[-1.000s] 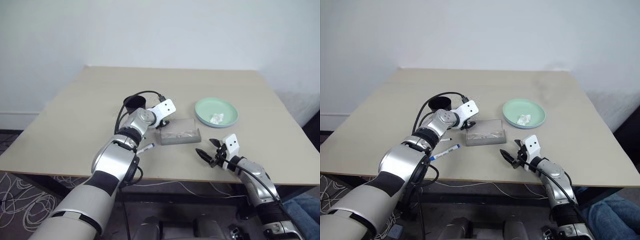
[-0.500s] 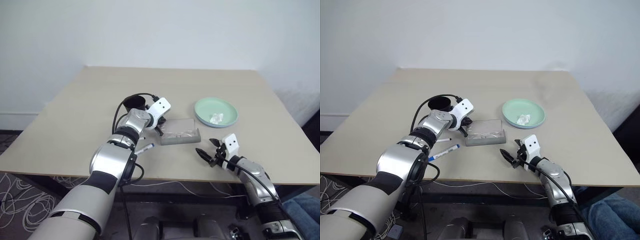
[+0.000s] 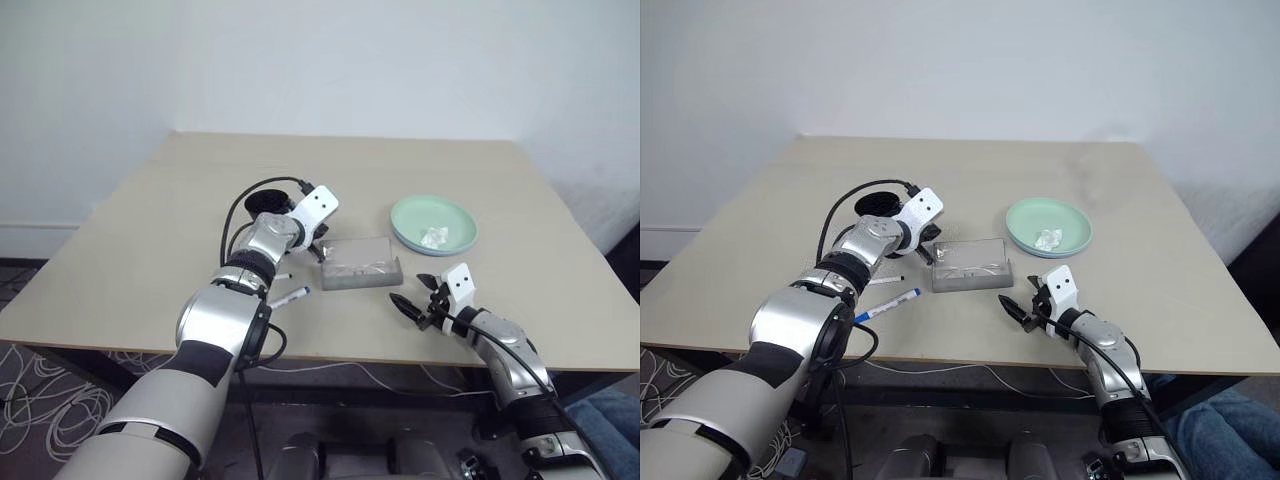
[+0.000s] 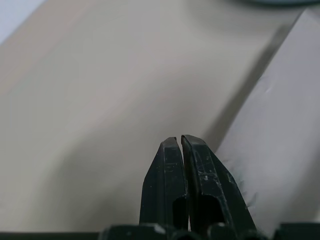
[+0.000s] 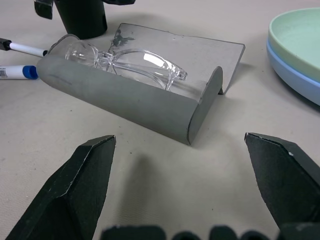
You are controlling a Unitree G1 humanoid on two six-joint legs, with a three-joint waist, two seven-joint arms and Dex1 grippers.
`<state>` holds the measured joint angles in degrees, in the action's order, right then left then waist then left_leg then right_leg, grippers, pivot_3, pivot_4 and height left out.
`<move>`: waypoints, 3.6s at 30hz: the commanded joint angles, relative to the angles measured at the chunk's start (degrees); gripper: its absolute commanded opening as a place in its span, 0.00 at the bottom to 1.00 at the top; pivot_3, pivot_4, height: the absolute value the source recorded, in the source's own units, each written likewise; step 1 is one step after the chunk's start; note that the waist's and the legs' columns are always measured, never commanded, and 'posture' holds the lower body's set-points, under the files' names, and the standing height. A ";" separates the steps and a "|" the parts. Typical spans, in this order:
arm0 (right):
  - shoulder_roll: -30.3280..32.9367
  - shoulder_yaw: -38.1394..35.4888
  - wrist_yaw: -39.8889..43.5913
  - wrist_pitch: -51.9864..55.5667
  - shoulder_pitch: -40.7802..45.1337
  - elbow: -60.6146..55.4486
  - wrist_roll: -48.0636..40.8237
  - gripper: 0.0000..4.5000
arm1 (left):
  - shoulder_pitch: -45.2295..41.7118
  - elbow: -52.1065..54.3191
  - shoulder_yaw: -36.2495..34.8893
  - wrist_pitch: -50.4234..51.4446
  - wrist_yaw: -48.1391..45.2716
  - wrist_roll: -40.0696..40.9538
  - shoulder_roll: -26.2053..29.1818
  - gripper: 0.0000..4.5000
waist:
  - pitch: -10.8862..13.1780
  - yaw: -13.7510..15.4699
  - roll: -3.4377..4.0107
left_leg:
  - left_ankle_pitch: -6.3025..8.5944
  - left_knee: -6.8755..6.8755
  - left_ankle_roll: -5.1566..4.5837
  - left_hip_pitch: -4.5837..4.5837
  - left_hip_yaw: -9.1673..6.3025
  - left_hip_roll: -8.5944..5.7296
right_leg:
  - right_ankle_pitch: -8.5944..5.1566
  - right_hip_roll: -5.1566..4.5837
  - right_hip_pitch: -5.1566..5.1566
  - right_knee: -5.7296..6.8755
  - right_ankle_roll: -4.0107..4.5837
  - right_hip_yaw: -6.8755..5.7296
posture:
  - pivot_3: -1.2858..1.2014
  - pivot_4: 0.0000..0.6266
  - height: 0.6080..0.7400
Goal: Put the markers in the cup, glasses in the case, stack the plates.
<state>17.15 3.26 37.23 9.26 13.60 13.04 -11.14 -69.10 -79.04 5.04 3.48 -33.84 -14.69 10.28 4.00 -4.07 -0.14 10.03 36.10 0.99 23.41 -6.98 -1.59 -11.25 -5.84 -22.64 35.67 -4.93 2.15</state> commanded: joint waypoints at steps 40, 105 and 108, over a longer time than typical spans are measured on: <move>2.36 1.12 0.74 10.22 -3.66 -14.18 -0.81 1.00 | -1.78 0.11 4.04 5.77 -6.39 -5.37 -1.41 0.40 | 0.00 -0.04 -0.01 | 0.01 0.01 0.01 0.02 0.00 0.00 | 0.00 -0.01 -0.03 0.00 0.00 0.00 | 0.52 0.00 1.00; 2.00 1.72 -3.60 15.28 -10.05 -23.63 -0.89 1.00 | -2.85 0.09 -1.17 8.33 -6.05 -2.63 -1.83 0.90 | 0.01 0.03 -0.02 | 0.01 0.01 0.02 0.09 -0.01 0.01 | -0.01 -0.03 -0.07 -0.02 0.01 -0.02 | 0.52 0.00 1.00; 2.18 1.61 -3.48 15.28 -10.03 -23.58 -0.91 1.00 | -3.01 0.05 -0.27 8.37 -7.95 -3.34 -1.82 0.90 | 0.01 0.03 -0.02 | 0.01 0.01 0.02 0.09 -0.01 0.01 | -0.01 -0.03 -0.07 -0.02 0.01 -0.02 | 0.52 0.00 1.00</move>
<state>19.11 5.59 33.88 24.90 2.20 -9.50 -11.27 -69.95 -79.94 4.35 12.31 -40.82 -17.56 8.07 4.01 -4.04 -0.16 10.04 36.11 1.00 23.50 -6.98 -1.58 -11.25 -5.87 -22.71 35.64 -4.92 2.13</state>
